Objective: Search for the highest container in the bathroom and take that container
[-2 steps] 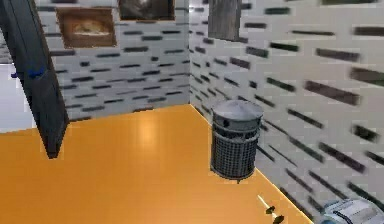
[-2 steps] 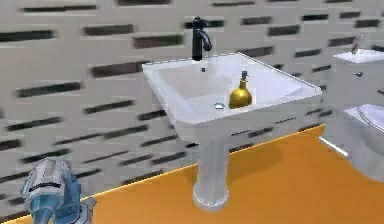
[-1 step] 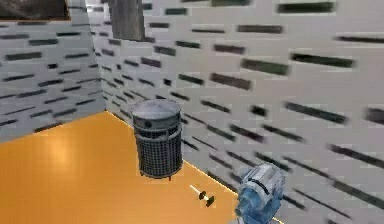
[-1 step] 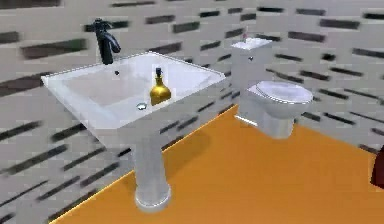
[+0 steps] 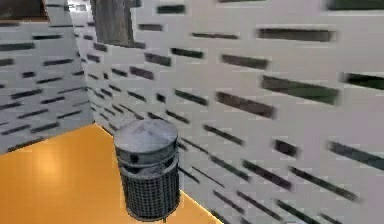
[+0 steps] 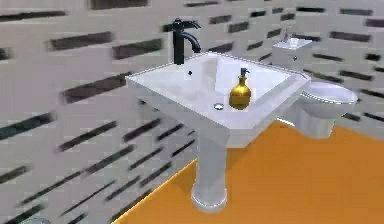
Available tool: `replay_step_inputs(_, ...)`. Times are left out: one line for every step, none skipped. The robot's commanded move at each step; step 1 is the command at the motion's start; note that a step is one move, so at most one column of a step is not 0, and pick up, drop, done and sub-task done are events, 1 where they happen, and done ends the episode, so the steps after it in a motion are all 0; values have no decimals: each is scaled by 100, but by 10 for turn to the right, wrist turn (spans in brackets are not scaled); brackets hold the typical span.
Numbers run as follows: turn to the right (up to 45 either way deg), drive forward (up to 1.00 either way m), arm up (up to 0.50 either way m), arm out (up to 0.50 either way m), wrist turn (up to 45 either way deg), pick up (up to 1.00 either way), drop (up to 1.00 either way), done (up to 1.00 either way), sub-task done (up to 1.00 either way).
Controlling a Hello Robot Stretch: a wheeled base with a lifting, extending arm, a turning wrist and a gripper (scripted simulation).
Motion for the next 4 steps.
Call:
replay_step_inputs(450,0,0,0,0,0,0,0,0)
replay_step_inputs(450,0,0,0,0,0,0,0,0)
replay_step_inputs(420,0,0,0,0,0,0,0,0)
replay_step_inputs(30,0,0,0,0,0,0,0,0)
